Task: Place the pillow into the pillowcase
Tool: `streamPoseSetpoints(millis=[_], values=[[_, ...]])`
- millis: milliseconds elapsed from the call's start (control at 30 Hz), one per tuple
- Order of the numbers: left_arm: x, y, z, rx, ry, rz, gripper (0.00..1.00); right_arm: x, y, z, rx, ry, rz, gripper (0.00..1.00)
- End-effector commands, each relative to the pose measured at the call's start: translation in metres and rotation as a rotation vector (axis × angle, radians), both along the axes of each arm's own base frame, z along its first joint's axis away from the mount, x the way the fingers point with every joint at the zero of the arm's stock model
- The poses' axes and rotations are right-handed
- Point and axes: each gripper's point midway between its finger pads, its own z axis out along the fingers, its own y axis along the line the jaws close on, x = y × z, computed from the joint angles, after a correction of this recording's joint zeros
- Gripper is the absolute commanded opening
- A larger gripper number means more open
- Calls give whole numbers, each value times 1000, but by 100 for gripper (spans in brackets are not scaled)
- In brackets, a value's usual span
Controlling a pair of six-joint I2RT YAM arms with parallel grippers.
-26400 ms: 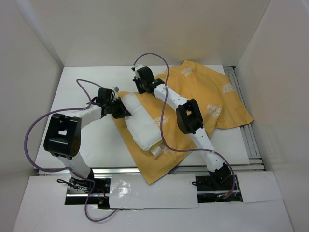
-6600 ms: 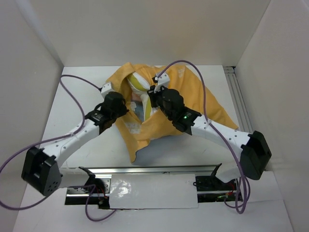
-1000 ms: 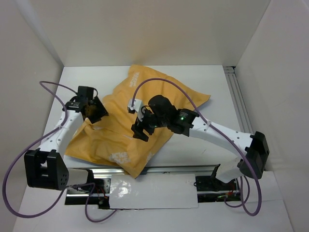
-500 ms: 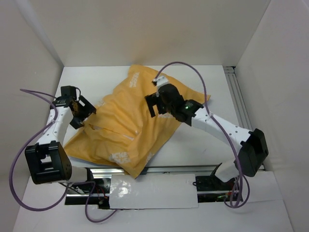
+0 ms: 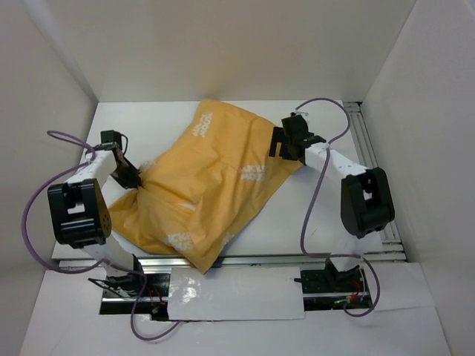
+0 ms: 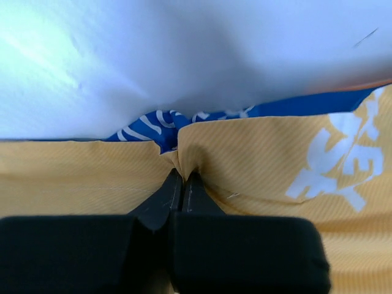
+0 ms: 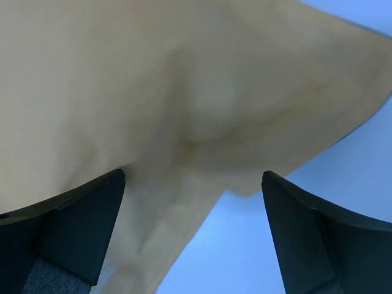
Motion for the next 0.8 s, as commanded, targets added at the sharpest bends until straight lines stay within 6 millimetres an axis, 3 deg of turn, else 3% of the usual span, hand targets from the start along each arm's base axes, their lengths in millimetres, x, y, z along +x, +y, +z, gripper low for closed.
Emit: streamPoseSetpoints(millis=[0,33,133,200,233,267,300,367,400,600,633,700,733,767], values=[[50,24,11,71,-98,-23,0,28,-33,7,25,-40,-125,100],[71,28,25,78,-144,-35,0,28,-41,0,18,-20,-142,100],[103,31,33,70,-194,-65,0,30,-71,-19,1,10,-210,100],[138,26,37,14,-242,-97,0,26,-82,-32,46,35,-211,100],[150,23,38,-9,-260,-111,0,32,-84,-28,75,-2,-198,100],[171,20,55,-37,-321,-136,0,32,-80,-32,126,-2,-167,100],[179,19,40,-57,-302,-141,0,28,-87,-38,145,-2,-163,100],[199,15,49,-64,-342,-164,0,35,-78,-32,212,-36,-78,100],[202,16,39,-64,-329,-171,0,34,-74,-38,217,-20,-53,100],[222,14,43,-45,-387,-208,0,28,-63,-66,158,46,56,100],[226,10,42,-39,-396,-225,0,27,-61,-70,166,56,64,96],[231,12,41,-29,-406,-237,0,24,-55,-71,189,68,86,73],[235,7,48,-26,-421,-247,0,20,-54,-74,195,80,91,59],[235,6,41,-32,-412,-262,0,15,-52,-78,205,93,99,43]])
